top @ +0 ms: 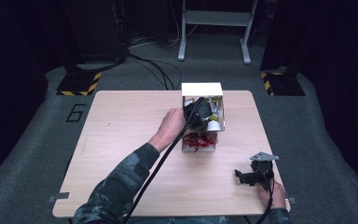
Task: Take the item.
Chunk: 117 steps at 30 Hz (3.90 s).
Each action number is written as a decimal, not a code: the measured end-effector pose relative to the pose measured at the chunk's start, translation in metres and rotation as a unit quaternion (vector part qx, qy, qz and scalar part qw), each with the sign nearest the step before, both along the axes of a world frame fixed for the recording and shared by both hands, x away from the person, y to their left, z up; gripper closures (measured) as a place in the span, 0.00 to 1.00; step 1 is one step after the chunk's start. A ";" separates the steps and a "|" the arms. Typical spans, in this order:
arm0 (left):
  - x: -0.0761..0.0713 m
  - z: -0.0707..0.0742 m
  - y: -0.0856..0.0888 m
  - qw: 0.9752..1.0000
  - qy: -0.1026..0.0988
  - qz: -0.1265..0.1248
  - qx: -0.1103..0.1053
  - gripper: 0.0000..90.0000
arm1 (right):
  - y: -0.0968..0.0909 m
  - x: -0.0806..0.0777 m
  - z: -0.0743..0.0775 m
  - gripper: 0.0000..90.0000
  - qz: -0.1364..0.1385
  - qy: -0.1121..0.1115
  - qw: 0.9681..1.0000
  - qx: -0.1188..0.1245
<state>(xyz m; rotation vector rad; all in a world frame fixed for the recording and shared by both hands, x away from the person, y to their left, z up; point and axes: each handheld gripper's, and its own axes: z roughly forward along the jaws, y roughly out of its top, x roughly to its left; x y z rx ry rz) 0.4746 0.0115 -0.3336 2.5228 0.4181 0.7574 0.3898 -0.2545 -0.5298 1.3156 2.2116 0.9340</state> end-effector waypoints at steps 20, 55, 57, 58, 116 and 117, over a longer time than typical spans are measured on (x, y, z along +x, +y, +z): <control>-0.008 0.010 0.011 0.999 0.001 -0.008 -0.047 0.66 | 0.000 0.000 0.000 0.00 0.000 0.000 1.000 0.000; -0.040 0.044 0.068 0.989 -0.024 -0.012 -0.143 0.66 | 0.000 0.000 0.000 0.00 0.000 0.000 1.000 0.000; -0.041 0.046 0.074 0.989 -0.025 -0.011 -0.149 0.66 | 0.000 0.000 0.000 0.00 -0.001 0.000 1.000 0.000; -0.042 0.046 0.077 0.988 -0.026 -0.009 -0.151 0.66 | 0.000 0.000 0.000 0.00 -0.001 0.001 1.000 0.000; -0.064 -0.035 0.241 0.960 -0.013 0.123 -0.252 0.66 | 0.000 0.000 0.000 0.00 -0.001 0.000 1.000 0.000; -0.063 -0.038 0.243 0.959 -0.011 0.124 -0.253 0.66 | 0.000 0.000 0.000 0.00 -0.002 0.001 1.000 0.001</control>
